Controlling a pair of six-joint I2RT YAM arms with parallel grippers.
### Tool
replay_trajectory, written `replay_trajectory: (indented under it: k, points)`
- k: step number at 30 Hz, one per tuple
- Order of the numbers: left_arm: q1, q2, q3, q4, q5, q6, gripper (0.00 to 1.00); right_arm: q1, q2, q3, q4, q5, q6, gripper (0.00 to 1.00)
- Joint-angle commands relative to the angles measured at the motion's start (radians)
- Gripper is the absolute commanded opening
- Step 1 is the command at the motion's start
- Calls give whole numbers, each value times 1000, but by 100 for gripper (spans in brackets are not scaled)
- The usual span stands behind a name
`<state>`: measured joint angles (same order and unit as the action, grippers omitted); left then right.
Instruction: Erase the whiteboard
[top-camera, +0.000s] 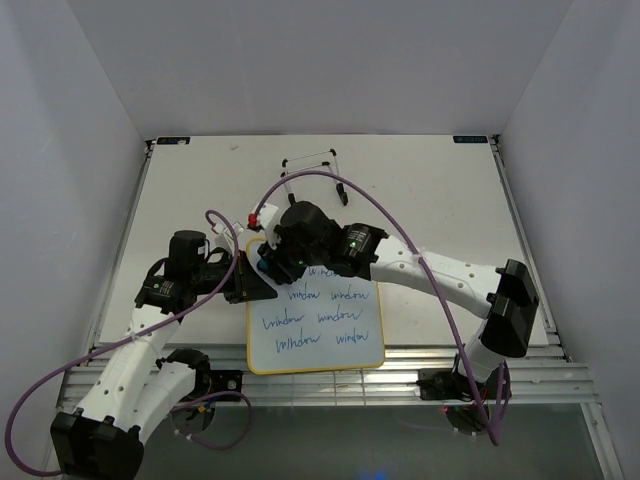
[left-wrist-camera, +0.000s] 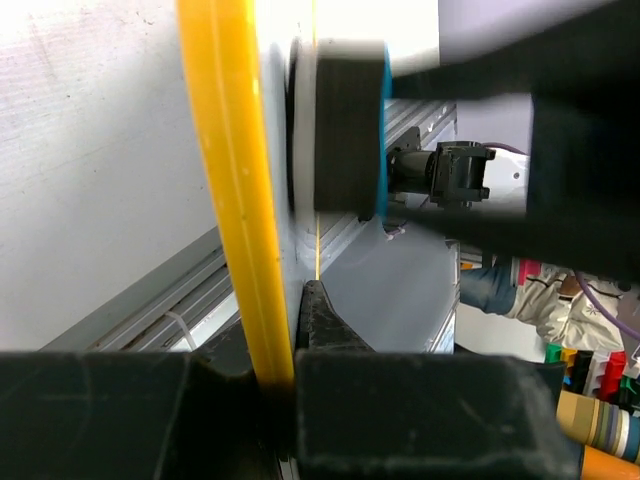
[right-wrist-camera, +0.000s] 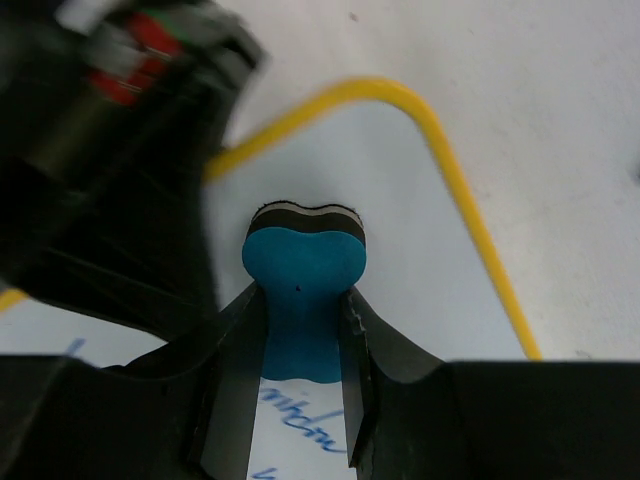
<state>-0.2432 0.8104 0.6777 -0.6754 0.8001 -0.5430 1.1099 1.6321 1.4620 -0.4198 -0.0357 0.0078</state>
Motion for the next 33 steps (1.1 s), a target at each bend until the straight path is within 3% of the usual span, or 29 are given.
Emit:
replay_trajectory:
  k: [1, 7, 14, 20, 25, 30, 33]
  points:
    - [-7, -22, 3, 65, -78, 153, 0, 106, 51, 95, -2, -70, 6, 28]
    - [-7, -27, 5, 66, -78, 153, 0, 169, 130, 169, -76, 66, -3, 28]
    - [-7, -39, 3, 66, -85, 152, 0, 136, 80, -46, -39, 160, 47, 28]
    - [-7, -43, 3, 65, -81, 150, 0, -83, -21, -348, 98, 45, 155, 28]
    - [-7, -47, 3, 66, -84, 150, 0, -251, -18, -457, 87, -13, 221, 27]
    - [-7, -47, 2, 66, -90, 147, 0, -283, -8, -450, 61, -139, 241, 27]
    - [-7, -36, 3, 66, -101, 141, 0, -222, -17, -375, 61, -219, 267, 27]
